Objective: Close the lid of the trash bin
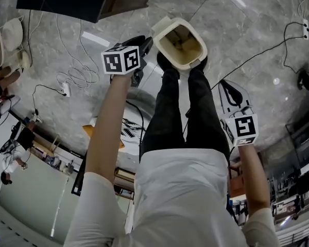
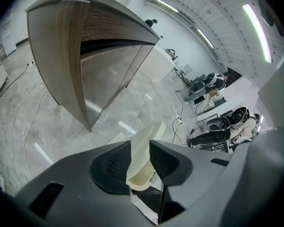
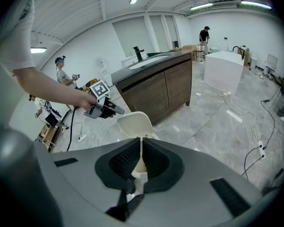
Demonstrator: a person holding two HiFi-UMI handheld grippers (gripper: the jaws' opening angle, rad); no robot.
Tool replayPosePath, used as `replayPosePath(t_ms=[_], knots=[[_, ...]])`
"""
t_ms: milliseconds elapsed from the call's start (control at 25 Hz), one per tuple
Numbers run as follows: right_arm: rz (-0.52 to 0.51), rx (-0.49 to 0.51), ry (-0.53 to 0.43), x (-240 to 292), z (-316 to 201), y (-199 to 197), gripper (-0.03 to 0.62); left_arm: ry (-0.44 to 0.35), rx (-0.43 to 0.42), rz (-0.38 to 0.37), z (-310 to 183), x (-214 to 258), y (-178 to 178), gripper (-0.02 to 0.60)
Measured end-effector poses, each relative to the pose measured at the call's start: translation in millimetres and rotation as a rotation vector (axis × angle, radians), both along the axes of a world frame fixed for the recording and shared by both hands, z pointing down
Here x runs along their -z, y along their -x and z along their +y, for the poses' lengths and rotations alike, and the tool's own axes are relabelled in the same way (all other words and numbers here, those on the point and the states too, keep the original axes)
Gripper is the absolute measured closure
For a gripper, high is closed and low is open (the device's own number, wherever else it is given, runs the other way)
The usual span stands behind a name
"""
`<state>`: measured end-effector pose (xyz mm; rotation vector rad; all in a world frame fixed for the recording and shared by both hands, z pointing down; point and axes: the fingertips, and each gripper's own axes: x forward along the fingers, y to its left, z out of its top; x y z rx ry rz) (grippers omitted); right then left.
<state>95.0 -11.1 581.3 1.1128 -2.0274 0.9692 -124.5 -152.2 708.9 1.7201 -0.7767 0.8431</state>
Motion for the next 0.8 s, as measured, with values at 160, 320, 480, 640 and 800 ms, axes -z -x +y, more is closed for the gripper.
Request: replayPosePath(t_ms=[160,320,480,640,800], knots=[[-0.004,-0.002,0.010,-4,2,-2,0.559,0.015,0.019,0.024,4,-2,-8,0.453],[-0.007,-0.004,0.018,-10,4,-5,0.559,0.019,0.027,0.034,16,-4,-16,0.453],[-0.011,-0.010,0.022,-16,2,-8,0.559,0.013,0.064,0.055,22,-3,-18,0.453],[-0.013,-0.007,0.025,-19,3,-12,0.559,0.020,0.064,0.072,35,-1,-26,0.453],[-0.012,-0.017,0.036,-25,6,-16,0.559,0.034,0.052,0.089,53,-6,-36,0.453]])
